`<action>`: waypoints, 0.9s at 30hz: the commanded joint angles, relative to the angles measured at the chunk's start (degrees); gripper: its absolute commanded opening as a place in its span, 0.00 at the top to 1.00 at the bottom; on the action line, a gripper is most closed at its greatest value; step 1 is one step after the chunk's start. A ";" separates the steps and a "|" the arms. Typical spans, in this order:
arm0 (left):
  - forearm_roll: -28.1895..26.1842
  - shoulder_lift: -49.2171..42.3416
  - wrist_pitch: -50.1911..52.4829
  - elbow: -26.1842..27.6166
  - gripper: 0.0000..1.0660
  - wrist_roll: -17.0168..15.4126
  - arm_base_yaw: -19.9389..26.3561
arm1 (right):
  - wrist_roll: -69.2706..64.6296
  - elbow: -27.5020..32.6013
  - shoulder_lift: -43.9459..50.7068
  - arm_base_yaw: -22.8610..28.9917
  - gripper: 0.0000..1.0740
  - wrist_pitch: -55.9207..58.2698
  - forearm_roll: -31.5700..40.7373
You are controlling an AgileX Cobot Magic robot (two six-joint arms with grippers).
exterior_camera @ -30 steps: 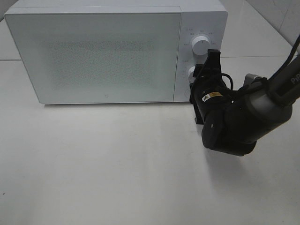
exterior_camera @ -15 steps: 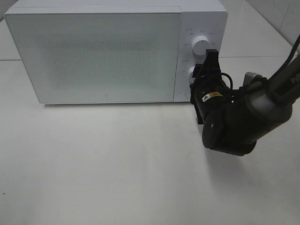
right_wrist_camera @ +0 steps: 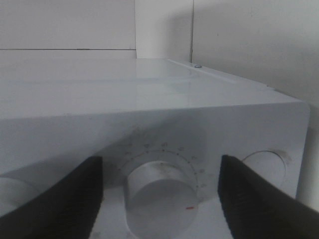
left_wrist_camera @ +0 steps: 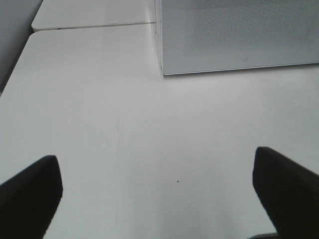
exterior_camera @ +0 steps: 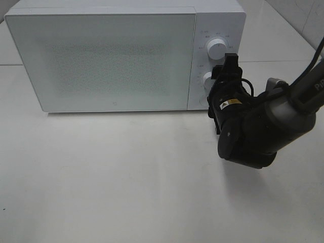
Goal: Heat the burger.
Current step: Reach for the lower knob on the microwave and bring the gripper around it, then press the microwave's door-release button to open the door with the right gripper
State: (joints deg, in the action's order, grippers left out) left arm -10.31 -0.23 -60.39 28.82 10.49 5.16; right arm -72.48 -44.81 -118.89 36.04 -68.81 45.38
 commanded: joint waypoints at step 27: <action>-0.06 -1.32 0.63 -0.11 0.08 -0.17 0.23 | 25.84 18.74 23.84 0.00 0.30 21.77 -12.15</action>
State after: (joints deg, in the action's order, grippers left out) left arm -10.31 -0.23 -60.39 28.82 10.49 5.16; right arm -53.46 -26.30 -97.92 36.10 -51.97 33.86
